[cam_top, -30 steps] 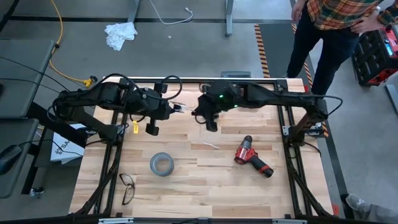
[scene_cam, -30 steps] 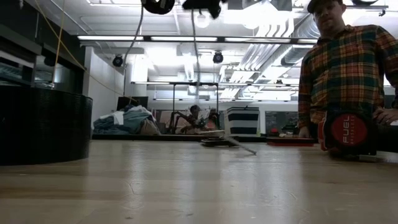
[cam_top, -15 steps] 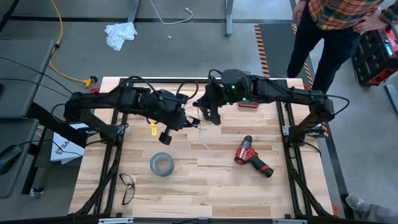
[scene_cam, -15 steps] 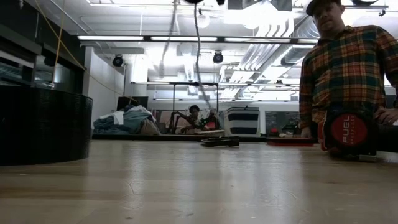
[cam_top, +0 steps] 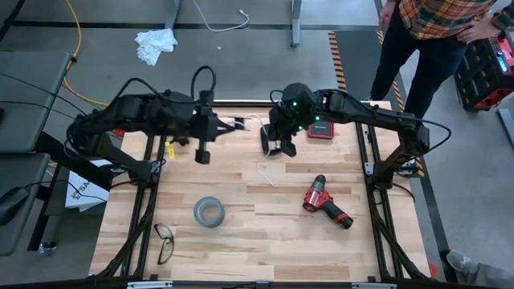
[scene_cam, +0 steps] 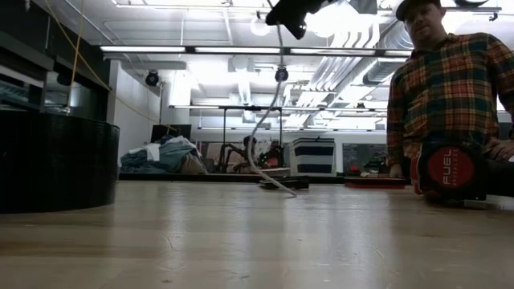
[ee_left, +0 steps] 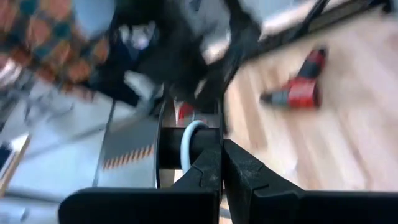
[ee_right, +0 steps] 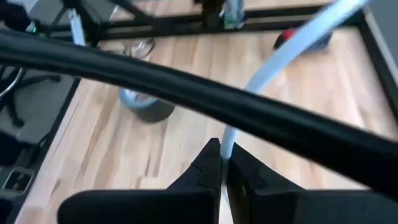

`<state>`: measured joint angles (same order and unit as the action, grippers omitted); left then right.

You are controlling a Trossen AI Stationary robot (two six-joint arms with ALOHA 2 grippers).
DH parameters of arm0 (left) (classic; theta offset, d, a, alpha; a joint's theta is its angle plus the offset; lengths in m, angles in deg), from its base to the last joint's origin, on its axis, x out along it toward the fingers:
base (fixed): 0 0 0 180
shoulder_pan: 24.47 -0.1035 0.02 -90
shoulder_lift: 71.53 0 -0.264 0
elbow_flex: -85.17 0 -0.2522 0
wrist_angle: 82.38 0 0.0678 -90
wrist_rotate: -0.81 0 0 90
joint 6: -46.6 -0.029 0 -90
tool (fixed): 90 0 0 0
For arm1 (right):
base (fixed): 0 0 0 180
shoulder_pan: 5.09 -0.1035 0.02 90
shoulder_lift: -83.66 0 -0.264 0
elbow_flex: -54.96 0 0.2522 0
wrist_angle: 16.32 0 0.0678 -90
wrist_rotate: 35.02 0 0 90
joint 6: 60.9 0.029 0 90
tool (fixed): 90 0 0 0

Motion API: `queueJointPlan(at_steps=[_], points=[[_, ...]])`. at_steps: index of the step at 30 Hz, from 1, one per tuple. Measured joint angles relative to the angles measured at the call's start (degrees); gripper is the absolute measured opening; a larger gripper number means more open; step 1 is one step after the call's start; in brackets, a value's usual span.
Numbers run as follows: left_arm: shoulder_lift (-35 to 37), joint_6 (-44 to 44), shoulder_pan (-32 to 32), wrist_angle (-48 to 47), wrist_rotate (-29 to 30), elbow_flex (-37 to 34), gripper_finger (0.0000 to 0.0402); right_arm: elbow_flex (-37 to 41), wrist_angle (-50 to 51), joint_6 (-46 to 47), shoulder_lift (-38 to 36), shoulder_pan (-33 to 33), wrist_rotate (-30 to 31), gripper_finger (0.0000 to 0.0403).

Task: Coil cords
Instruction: Uncoil the white wire

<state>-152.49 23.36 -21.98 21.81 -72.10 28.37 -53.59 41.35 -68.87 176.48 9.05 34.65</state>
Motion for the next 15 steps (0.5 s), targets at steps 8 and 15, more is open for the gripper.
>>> queueJointPlan(at_steps=[8,15], points=[[0.3,3.6,-4.0,-11.5,-0.5,-3.5,0.0,0.0,3.6,0.4,-2.5,-1.6,-0.3,0.0],[0.3,3.1,-7.2,-10.6,-7.7,-15.5,0.0,0.0,1.0,2.6,-5.2,-3.6,-0.3,0.0]])
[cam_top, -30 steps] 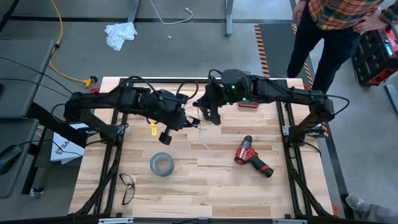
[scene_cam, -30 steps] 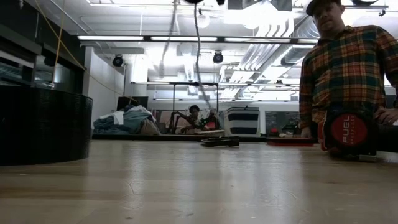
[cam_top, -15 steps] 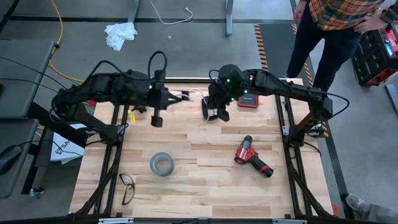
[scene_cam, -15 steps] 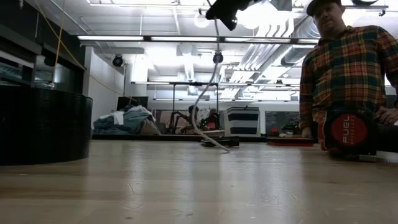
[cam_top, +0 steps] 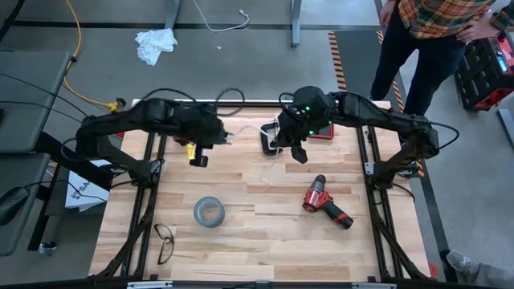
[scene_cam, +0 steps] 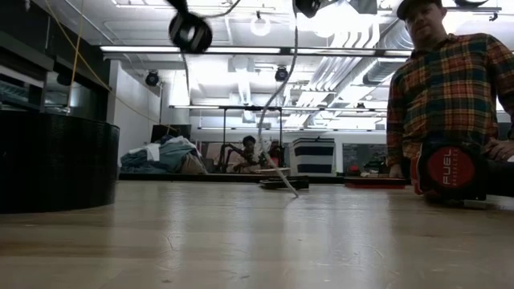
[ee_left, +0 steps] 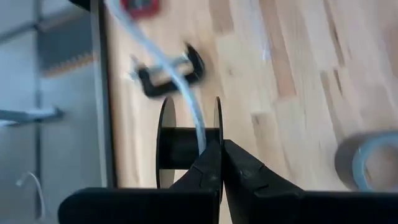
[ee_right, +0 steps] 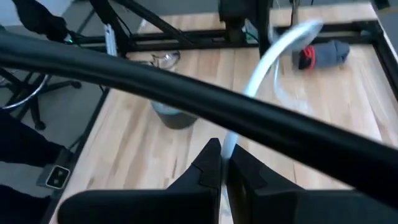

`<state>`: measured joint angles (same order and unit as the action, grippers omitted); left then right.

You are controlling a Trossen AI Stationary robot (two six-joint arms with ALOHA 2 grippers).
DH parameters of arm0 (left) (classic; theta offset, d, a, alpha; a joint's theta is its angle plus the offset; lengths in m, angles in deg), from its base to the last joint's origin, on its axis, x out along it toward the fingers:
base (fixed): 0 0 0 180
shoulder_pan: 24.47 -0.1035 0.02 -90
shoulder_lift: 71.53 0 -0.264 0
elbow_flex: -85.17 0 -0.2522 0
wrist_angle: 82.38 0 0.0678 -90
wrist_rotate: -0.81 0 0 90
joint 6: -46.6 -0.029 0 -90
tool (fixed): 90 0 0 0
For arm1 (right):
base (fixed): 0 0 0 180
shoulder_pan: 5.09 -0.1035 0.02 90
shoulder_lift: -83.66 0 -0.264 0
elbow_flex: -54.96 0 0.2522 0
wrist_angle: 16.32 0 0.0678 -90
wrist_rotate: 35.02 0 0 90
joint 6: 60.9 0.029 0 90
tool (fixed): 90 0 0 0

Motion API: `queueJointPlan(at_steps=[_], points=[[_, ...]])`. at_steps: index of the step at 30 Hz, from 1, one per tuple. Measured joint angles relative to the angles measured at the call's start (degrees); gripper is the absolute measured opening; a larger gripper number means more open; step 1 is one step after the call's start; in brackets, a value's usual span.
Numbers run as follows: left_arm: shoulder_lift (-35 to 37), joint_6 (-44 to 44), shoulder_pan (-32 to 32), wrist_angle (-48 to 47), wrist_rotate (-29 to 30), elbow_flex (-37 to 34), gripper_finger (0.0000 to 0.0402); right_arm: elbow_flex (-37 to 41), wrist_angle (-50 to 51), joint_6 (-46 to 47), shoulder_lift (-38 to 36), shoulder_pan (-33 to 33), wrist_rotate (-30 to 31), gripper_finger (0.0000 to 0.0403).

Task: Coil cords
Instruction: Uncoil the white wire

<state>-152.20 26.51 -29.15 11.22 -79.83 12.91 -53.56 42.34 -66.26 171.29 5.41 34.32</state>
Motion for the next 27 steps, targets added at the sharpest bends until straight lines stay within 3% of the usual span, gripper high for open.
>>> queueJointPlan(at_steps=[8,15,20,27], points=[[0.0,1.2,1.7,20.0,-12.4,-10.0,0.0,0.0,-10.3,0.7,1.0,1.9,0.4,0.0],[0.0,5.9,6.4,30.2,-13.3,-10.1,0.0,0.0,-13.5,0.5,4.7,5.8,-0.1,0.0],[0.5,6.4,9.0,29.4,-8.9,-8.1,0.0,0.0,-10.2,0.6,8.7,7.3,-3.2,0.0],[4.5,6.5,8.3,11.8,2.1,-8.6,0.0,0.0,9.4,-6.7,10.7,7.2,-3.3,0.0]])
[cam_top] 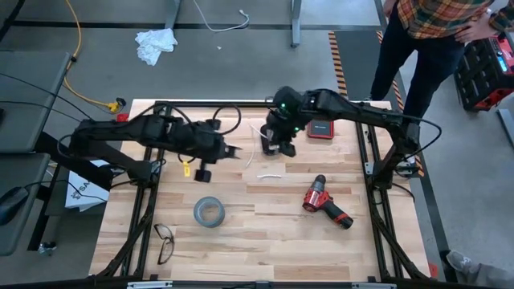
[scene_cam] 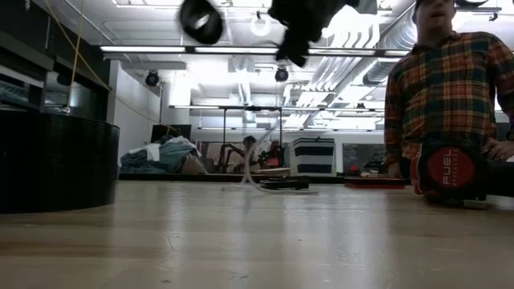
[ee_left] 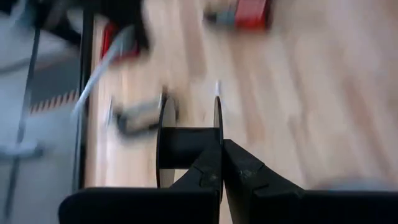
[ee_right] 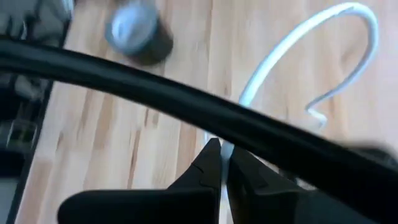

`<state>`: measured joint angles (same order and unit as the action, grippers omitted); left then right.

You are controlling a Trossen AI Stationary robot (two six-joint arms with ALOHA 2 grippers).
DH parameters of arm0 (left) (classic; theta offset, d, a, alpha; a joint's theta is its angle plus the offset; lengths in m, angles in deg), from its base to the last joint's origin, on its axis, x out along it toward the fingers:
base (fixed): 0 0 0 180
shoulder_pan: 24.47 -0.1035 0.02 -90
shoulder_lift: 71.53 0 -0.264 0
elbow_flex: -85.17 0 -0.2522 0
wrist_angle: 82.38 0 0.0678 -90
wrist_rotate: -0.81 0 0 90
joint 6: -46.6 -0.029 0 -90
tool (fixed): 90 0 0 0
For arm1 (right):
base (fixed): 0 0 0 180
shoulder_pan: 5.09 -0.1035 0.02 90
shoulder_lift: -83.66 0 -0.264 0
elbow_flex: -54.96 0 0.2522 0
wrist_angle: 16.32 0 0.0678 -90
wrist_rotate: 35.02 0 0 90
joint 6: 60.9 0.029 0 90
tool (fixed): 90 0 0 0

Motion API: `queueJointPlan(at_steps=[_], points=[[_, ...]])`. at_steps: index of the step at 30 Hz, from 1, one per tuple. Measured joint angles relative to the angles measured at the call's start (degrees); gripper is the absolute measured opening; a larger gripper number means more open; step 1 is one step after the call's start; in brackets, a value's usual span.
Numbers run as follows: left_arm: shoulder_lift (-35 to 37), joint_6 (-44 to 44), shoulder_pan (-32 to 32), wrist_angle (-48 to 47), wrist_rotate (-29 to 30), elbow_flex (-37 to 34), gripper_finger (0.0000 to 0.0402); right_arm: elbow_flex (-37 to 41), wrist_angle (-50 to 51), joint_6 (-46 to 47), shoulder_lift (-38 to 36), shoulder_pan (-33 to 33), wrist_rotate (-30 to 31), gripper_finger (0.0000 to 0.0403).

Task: Coil cords
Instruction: Uncoil the white wire, then coil the white wire

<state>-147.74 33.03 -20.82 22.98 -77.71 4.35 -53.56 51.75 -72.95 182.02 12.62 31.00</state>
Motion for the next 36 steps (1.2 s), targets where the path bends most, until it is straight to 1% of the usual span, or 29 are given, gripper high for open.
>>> queueJointPlan(at_steps=[2,4,7,10,13,16,19,21,23,28,32,36], points=[[1.4,0.2,-0.8,-0.9,0.6,-2.8,0.0,0.6,3.3,-1.2,-0.1,0.0,0.8,0.0],[3.1,1.3,-1.6,0.8,-0.1,-6.8,0.0,3.0,4.7,-0.3,-0.6,0.0,0.8,0.0],[5.6,4.4,-2.2,4.5,-1.7,-13.6,0.0,9.7,4.8,1.8,-2.0,0.0,0.8,0.0],[7.6,8.5,-2.0,9.1,-2.0,-20.4,0.0,18.3,1.2,5.5,-3.4,-1.0,1.5,0.0],[9.2,10.8,-2.0,14.7,-1.9,-26.4,0.0,26.0,-4.5,10.3,-3.9,-2.4,4.8,0.0],[8.9,11.0,-2.9,20.1,-1.9,-31.8,0.0,30.7,-9.6,15.5,-4.1,-3.2,5.6,0.0],[7.1,11.9,-3.9,25.6,-2.2,-35.8,0.0002,33.9,-12.2,19.9,-4.1,-3.9,6.1,0.0003],[5.5,12.8,-4.9,27.0,-2.4,-37.2,0.0008,34.7,-13.0,22.1,-4.1,-4.6,6.4,0.0011],[3.6,14.3,-5.9,27.7,-2.9,-37.4,0.0019,34.9,-12.9,21.4,-4.1,-5.3,6.5,0.0025],[0.3,18.9,-8.6,28.5,-9.2,-37.3,0.0065,34.9,-13.1,20.1,-4.4,-7.4,7.1,0.0086],[-1.5,21.4,-9.8,29.3,-11.6,-37.3,0.0106,34.9,-12.6,21.3,-4.4,-9.3,11.4,0.0136],[-0.8,21.1,-10.8,29.0,-12.6,-37.3,0.0135,34.8,-12.0,20.8,-5.6,-10.7,14.7,0.0168]])
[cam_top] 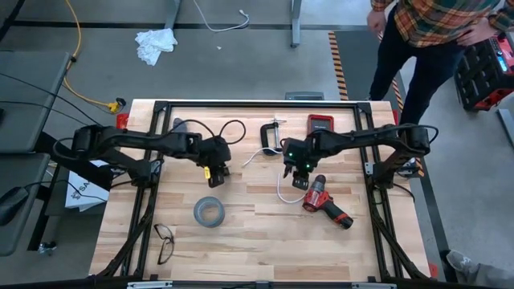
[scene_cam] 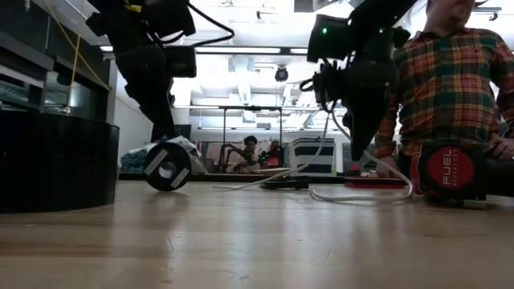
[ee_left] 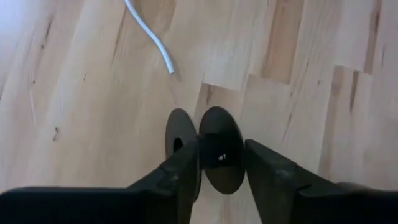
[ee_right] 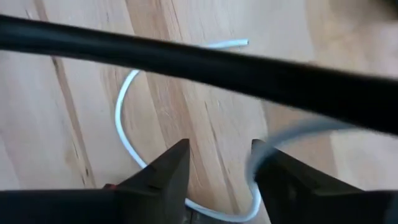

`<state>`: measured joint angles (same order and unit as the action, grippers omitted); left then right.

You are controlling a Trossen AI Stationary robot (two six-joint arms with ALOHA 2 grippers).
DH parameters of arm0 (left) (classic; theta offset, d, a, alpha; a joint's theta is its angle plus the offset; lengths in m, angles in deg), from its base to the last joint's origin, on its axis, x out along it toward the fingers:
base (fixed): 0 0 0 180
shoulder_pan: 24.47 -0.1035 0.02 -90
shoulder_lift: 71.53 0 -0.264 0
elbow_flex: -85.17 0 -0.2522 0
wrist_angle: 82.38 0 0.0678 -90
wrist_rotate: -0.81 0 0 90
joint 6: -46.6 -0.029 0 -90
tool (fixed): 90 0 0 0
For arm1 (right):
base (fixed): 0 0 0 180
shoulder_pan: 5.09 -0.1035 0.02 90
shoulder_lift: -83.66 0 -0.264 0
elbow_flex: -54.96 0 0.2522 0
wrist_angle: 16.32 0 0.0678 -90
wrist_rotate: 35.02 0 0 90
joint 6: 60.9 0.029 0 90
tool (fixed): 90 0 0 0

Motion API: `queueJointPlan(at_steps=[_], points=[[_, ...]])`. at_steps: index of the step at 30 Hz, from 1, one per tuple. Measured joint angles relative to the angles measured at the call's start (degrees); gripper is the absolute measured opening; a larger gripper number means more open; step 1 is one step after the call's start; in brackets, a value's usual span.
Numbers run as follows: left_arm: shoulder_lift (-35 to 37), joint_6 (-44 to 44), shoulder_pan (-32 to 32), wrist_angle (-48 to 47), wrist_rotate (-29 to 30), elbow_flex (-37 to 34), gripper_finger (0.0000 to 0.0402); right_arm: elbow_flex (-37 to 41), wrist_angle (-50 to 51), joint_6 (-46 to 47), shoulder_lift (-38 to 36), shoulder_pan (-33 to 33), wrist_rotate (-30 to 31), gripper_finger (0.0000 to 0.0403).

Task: Coil cords
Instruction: Coil the white wire

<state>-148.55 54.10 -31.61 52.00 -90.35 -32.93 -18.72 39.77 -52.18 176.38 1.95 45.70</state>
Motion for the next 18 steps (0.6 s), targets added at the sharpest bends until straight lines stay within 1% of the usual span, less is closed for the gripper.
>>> queueJointPlan(at_steps=[4,7,11,14,18], points=[[2.4,-0.1,-0.8,-0.6,0.0,1.3,0.0151,-1.1,0.6,-0.2,-2.3,-0.1,2.8,0.0183],[3.9,-1.8,-1.1,-1.9,0.4,3.3,0.0154,-2.8,1.1,-0.2,-3.8,0.3,4.8,0.0188],[4.8,-5.7,-1.2,-1.3,0.4,4.5,0.0155,-5.7,-0.5,-0.6,-4.4,0.8,3.5,0.019],[2.5,-8.6,-1.4,3.7,0.3,4.5,0.0155,-7.8,-2.3,-4.0,-4.0,0.8,3.5,0.019],[-4.0,-5.5,-3.3,8.4,0.4,4.6,0.0155,-9.9,-2.5,-4.7,-4.2,1.3,9.5,0.019]])
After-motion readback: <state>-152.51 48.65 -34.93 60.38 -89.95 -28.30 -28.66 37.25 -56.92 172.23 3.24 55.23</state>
